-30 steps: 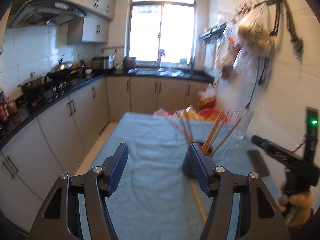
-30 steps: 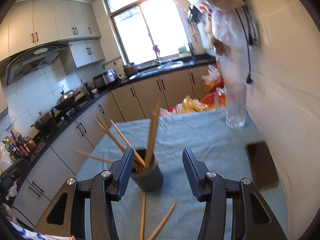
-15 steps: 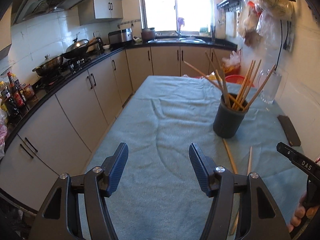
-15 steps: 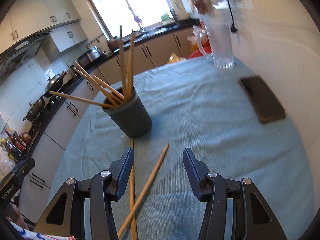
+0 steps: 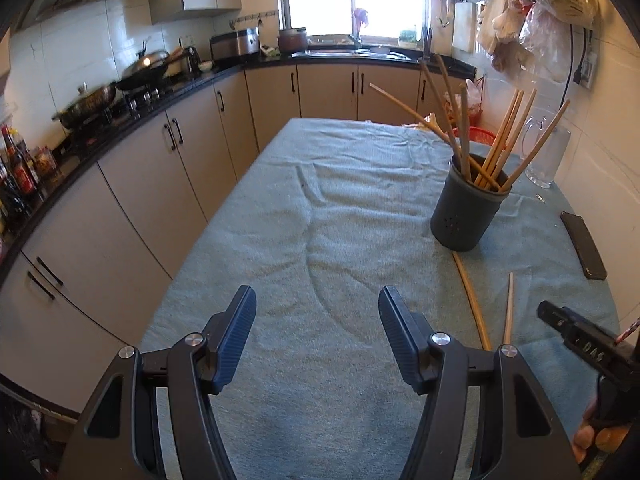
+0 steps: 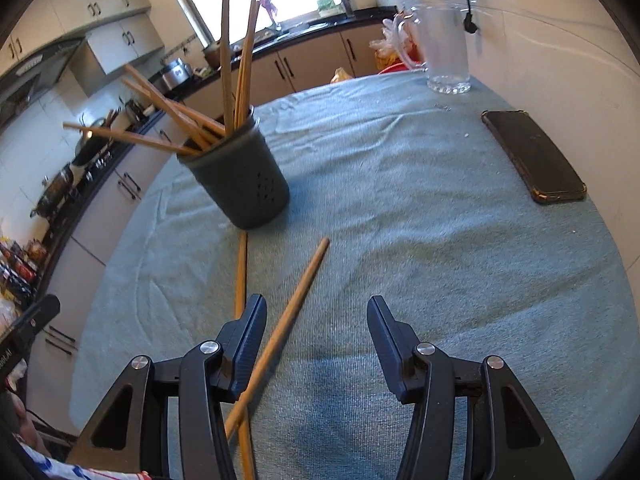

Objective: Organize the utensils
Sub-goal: 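Move both open grippers toward the remaining chopsticks on the towel, then close the left gripper on a chopstick while the right gripper grasps another, then lift both held chopsticks upright and carry them toward the grey cup, then lower the chopsticks into the grey cup and open both grippers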

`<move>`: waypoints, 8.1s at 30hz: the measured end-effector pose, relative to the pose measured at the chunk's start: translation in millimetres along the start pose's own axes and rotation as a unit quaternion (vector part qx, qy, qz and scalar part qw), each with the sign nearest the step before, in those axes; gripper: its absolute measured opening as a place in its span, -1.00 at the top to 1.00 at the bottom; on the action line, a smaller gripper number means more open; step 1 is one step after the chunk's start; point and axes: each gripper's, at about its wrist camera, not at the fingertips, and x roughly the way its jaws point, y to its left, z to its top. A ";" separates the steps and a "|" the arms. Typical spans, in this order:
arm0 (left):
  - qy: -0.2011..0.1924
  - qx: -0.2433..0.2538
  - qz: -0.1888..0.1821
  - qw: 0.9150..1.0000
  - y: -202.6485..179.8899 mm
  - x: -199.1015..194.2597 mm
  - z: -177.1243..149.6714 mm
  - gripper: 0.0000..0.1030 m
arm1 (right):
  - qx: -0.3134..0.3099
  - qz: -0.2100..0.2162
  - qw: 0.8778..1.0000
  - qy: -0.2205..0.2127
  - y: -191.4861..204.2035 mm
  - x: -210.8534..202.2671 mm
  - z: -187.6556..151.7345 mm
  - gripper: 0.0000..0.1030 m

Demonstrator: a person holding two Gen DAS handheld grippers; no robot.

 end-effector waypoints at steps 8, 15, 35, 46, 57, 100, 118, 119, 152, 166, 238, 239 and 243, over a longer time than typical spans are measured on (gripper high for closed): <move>0.031 -0.005 -0.016 0.999 -3.4 23.2 -5.5 -0.21 | -0.060 -0.022 0.997 0.037 26.1 28.7 -1.5 0.14; 0.059 0.005 -0.046 0.997 -18.1 39.9 -10.4 -0.21 | -0.112 -0.044 0.991 0.053 43.1 48.4 -8.7 0.57; 0.121 0.107 -0.124 0.979 -133.2 84.9 -19.2 -0.14 | -0.096 -0.078 0.991 0.046 -19.9 22.9 -9.7 0.79; 0.149 0.092 -0.139 0.975 -127.7 95.3 -25.7 0.84 | -0.086 -0.045 0.994 0.055 -26.8 18.3 -12.1 0.85; 0.180 0.067 -0.158 0.969 -71.0 72.6 -31.2 0.80 | -0.076 -0.012 0.992 0.098 -41.4 4.3 -20.0 0.71; 0.012 0.040 -0.192 0.980 -53.7 -6.2 32.1 0.90 | -0.154 -0.018 0.987 -0.039 25.0 -60.2 45.2 0.89; 0.043 0.070 -0.183 0.980 -59.6 10.9 7.6 0.74 | -0.158 0.027 0.982 -0.096 43.3 -119.4 15.6 0.88; 0.062 0.065 -0.181 0.979 -59.5 28.2 9.2 0.73 | -0.152 0.031 0.984 -0.091 41.2 -116.2 18.5 0.88; -0.036 0.037 -0.202 0.978 -39.8 -31.4 34.3 0.93 | -0.137 0.065 0.981 -0.122 46.0 -143.9 33.9 0.88; -0.145 0.040 -0.230 0.962 -40.8 -114.3 23.4 1.00 | -0.155 0.070 0.975 -0.140 59.6 -158.0 26.7 0.88; -0.172 0.027 -0.227 0.958 -47.1 -102.4 40.2 0.91 | -0.149 0.095 0.975 -0.134 59.2 -153.3 37.3 0.88; -0.172 0.024 -0.229 0.958 -46.5 -102.6 43.3 0.91 | -0.150 0.094 0.975 -0.135 59.7 -154.0 38.8 0.88; -0.178 0.016 -0.235 0.956 -44.8 -106.3 57.4 0.91 | -0.155 0.093 0.973 -0.143 63.5 -156.4 46.9 0.88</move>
